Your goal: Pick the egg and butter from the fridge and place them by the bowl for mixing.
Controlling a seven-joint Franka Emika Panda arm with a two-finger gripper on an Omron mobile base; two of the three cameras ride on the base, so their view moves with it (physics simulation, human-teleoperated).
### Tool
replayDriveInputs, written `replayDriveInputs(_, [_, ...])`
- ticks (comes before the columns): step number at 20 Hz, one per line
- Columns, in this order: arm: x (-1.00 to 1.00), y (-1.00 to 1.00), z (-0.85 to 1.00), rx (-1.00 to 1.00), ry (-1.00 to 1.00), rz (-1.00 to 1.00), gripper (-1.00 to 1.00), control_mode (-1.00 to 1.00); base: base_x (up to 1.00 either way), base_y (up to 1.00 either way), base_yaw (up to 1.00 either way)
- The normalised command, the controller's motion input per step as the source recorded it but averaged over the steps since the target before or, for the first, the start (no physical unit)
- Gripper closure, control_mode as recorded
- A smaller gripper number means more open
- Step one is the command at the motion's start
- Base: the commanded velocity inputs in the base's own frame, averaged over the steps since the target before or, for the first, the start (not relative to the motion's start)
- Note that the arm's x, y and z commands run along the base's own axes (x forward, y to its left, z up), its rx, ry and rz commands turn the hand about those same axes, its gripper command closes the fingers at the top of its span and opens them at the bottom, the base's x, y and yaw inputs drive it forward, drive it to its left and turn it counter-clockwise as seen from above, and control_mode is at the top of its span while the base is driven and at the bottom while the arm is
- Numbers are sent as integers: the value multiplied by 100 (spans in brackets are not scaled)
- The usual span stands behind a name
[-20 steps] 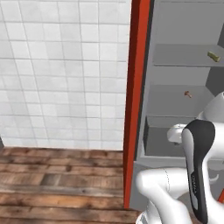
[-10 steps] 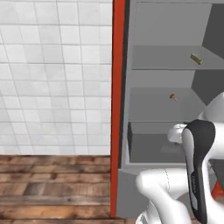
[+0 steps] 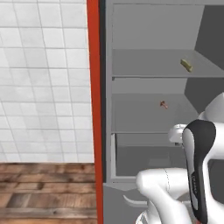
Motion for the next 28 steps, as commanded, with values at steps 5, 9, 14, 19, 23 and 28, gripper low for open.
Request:
replayDriveInputs(5, [0, 0, 0, 0, 0, 0, -100, 100, 82, -20, 0])
replayDriveInputs(9, [0, 0, 0, 0, 0, 0, -100, 100, 92, -33, -1])
replayDriveInputs(14, [16, -31, 22, 4, 0, -14, -100, -100, 21, -23, -7])
replayDriveInputs(19, [11, -42, 63, 0, 1, -21, -100, -100, 0, 0, 0])
replayDriveInputs(23, [0, -38, 87, -4, -3, -14, -100, -100, 0, 0, 0])
replayDriveInputs(28, [0, -39, 84, -15, -21, -5, -100, -100, 0, 0, 0])
